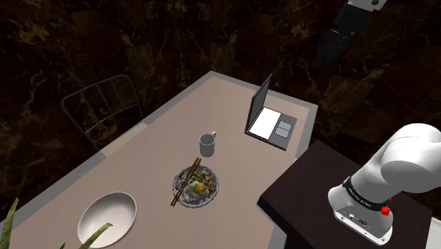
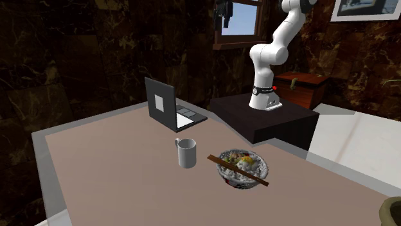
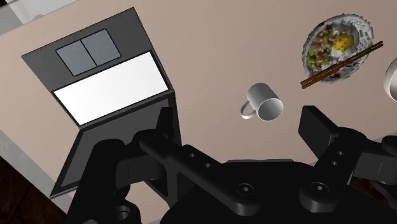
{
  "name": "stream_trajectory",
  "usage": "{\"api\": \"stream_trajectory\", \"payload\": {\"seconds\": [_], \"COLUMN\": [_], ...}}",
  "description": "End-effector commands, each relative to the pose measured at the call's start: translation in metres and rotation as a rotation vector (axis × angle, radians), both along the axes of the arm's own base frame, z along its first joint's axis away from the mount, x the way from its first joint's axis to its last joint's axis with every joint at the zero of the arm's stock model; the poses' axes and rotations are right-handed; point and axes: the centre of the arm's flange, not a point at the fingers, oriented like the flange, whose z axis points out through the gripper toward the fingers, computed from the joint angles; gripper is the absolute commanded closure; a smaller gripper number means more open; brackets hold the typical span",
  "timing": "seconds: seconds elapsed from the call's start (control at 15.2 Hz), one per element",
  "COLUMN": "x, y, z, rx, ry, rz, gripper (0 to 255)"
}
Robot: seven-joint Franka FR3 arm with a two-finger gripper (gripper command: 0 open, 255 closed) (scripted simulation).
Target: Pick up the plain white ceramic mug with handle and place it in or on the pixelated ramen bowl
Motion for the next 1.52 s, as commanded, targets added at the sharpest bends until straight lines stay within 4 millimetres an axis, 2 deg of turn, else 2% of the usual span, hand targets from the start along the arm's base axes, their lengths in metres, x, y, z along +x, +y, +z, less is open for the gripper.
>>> {"api": "stream_trajectory", "payload": {"seconds": [0.0, 1.45], "x": [0.0, 0.13], "y": [0.0, 0.161], "z": [0.0, -0.209], "rx": [0.0, -0.076], "ry": [0.0, -0.035], "rz": [0.0, -0.02], "gripper": [0, 0]}}
